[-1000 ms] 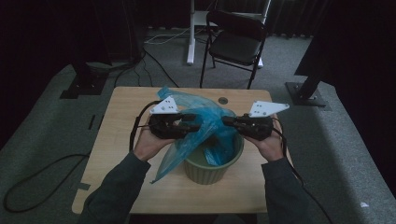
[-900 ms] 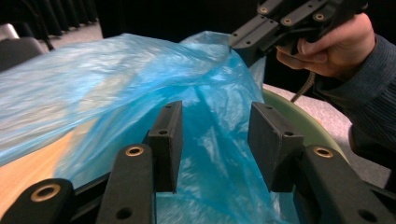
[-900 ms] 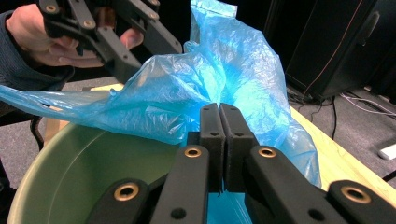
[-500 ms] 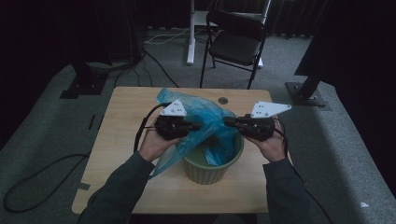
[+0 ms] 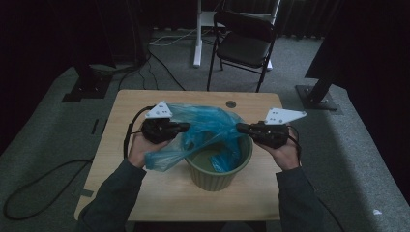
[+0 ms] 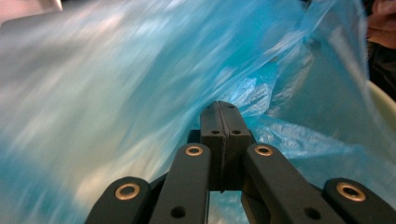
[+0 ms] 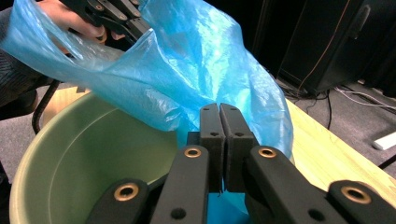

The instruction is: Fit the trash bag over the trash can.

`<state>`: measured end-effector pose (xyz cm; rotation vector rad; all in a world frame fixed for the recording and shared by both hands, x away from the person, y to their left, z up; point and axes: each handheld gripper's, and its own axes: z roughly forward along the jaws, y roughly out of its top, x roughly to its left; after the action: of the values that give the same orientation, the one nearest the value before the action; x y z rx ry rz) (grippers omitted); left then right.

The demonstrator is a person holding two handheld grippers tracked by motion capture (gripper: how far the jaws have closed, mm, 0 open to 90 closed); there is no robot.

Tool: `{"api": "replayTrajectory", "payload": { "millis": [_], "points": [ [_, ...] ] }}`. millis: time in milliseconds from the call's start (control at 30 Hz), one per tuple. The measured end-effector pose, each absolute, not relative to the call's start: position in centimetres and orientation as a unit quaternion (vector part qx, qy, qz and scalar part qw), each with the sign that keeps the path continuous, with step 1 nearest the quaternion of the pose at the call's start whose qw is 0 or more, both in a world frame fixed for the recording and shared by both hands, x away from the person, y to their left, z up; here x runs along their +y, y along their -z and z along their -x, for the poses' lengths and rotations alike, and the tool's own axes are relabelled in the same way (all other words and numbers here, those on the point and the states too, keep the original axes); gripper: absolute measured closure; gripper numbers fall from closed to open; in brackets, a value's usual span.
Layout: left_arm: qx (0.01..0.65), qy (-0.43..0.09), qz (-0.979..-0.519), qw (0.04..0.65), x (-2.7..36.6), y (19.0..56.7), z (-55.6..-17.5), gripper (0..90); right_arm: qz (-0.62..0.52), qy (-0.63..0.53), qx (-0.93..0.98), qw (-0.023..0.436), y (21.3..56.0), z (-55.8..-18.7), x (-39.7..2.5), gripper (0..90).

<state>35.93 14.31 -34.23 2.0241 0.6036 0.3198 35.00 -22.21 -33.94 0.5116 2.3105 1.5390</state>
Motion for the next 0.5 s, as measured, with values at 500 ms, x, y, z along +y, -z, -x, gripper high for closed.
{"api": "replayTrajectory", "payload": {
  "millis": [500],
  "points": [
    [0.301, -0.144, -0.807, 0.487, 18.5, 34.9, -36.1, 89.7, -0.205, -0.53, 0.807, 0.161, 35.2, -34.7, -24.3, 88.9]
  ]
}}
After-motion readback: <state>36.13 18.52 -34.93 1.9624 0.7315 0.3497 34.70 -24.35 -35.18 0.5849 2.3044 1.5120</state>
